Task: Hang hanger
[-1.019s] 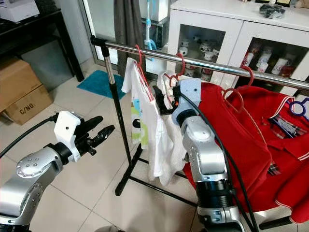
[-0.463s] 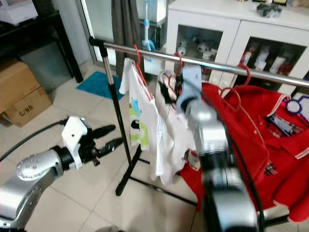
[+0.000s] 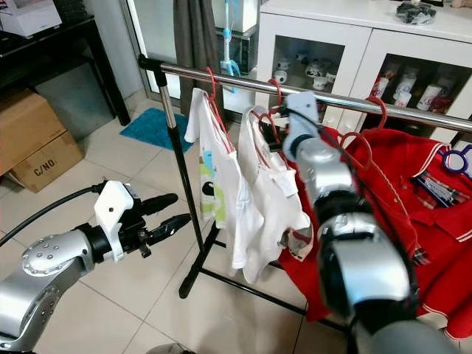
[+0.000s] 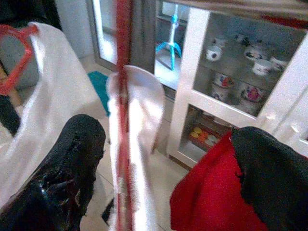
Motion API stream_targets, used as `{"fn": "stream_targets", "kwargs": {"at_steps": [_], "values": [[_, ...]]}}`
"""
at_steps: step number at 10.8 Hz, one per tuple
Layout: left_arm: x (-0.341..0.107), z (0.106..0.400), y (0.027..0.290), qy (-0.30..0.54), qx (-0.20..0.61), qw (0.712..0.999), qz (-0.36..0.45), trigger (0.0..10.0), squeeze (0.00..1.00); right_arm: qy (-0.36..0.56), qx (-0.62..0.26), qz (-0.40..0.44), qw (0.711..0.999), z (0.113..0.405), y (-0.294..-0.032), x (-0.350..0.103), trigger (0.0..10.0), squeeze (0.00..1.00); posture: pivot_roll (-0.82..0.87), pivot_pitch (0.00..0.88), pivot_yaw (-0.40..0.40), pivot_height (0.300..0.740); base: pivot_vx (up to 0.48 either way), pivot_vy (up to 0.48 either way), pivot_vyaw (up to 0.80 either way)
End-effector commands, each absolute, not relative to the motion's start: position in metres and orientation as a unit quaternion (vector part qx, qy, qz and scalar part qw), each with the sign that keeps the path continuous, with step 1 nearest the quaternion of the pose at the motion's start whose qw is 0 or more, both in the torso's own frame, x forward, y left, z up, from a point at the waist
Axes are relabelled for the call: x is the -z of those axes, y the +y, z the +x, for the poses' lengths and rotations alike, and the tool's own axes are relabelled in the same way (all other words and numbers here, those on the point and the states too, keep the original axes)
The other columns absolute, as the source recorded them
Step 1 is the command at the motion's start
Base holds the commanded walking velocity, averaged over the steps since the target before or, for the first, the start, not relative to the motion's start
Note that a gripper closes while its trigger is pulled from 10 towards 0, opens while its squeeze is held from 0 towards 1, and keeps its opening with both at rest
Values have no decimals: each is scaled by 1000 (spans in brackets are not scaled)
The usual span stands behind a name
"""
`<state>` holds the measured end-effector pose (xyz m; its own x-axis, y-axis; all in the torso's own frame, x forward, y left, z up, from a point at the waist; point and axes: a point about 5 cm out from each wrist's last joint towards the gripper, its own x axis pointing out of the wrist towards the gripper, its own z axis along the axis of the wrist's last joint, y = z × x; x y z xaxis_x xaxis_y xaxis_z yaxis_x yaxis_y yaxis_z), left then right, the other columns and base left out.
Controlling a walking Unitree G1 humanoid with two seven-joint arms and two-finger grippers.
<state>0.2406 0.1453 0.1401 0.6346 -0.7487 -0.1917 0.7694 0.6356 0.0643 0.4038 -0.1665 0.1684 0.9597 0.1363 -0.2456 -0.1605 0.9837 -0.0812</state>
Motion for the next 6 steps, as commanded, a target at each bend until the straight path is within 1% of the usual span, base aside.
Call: {"fn": "stream_targets", "kwargs": {"at_steps": [1, 3, 4, 5, 6], "values": [[-141, 237, 146, 78, 427, 898, 73, 10000, 0, 125, -71, -43, 989, 405, -169, -168, 10000, 0, 69, 0, 57, 740, 0, 0, 0], [-141, 233, 153, 86, 426, 898, 75, 10000, 0, 144, -88, -43, 985, 402, -173, -157, 10000, 0, 91, 0, 63, 740, 0, 0, 0], [-142, 230, 157, 90, 426, 897, 79, 10000, 0, 142, -98, -35, 984, 402, -173, -157, 1490, 0, 116, 0, 73, 740, 0, 0, 0], [-146, 229, 160, 85, 422, 899, 82, 10000, 0, 138, -92, -37, 985, 403, -175, -159, 0, 0, 129, 0, 79, 740, 0, 0, 0], [-149, 227, 162, 78, 419, 901, 81, 10000, 0, 135, -91, -30, 986, 404, -176, -161, 0, 0, 134, 0, 83, 740, 0, 0, 0]]}}
